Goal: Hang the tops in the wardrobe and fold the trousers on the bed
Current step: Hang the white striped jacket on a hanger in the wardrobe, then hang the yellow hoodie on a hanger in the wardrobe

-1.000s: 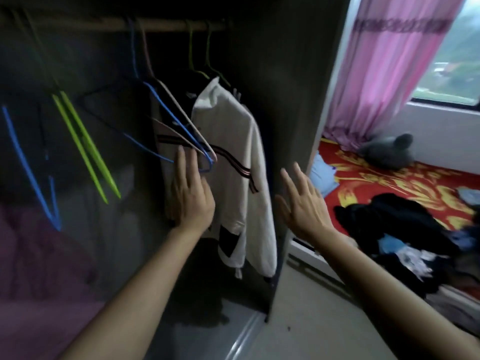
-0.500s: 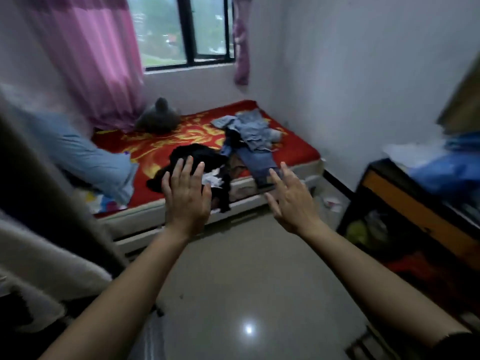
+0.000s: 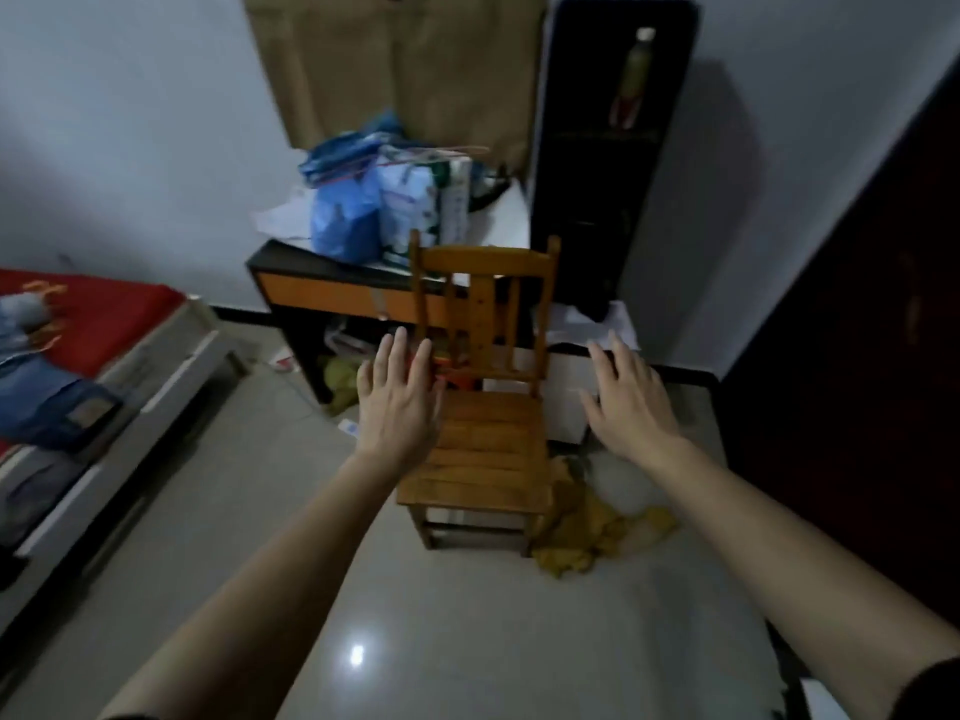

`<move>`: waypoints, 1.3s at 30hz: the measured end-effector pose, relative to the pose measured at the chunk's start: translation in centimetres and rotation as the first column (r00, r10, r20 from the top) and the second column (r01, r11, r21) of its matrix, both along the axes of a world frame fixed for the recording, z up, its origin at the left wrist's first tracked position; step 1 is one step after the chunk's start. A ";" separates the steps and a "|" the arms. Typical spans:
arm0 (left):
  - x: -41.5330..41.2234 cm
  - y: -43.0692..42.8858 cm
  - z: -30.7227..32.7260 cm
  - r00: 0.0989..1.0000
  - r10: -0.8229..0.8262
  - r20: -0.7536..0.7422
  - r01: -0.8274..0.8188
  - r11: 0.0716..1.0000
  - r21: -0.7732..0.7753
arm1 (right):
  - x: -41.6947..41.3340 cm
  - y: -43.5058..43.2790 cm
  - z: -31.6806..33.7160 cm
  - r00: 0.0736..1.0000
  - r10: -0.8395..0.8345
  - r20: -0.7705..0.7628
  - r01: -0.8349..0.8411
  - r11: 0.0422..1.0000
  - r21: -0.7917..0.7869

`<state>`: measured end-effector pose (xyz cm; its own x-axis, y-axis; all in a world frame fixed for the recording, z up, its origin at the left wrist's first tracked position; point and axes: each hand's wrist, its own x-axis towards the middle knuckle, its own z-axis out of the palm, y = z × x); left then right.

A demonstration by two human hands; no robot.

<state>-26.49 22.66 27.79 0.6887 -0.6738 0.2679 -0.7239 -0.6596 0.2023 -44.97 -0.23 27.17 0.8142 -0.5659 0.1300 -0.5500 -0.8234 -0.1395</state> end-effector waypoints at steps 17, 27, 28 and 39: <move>2.9 -18.6 -13.7 0.869 -0.401 -0.291 0.489 0.788 0.375 | -1.1 -10.1 -13.9 0.904 -0.249 -0.349 0.353 0.894 0.276; 5.2 -25.2 -24.6 0.809 -0.337 -0.482 0.555 0.709 0.436 | -0.1 -13.3 -25.4 0.810 -0.253 -0.529 0.512 0.745 0.428; 5.0 -26.0 -26.3 0.810 -0.324 -0.489 0.551 0.708 0.443 | 0.0 -13.9 -27.3 0.816 -0.244 -0.524 0.506 0.741 0.442; 4.8 -34.7 -51.9 0.895 -0.269 -0.357 0.423 0.767 0.483 | 3.6 -19.4 -56.8 0.829 -0.100 -0.551 0.442 0.719 0.536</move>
<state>-21.70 -12.04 -24.14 0.3700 -0.8579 -0.3566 -0.8974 -0.4293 0.1019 -41.40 -19.68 -29.63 0.4691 -0.5776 -0.6681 -0.8678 -0.4417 -0.2274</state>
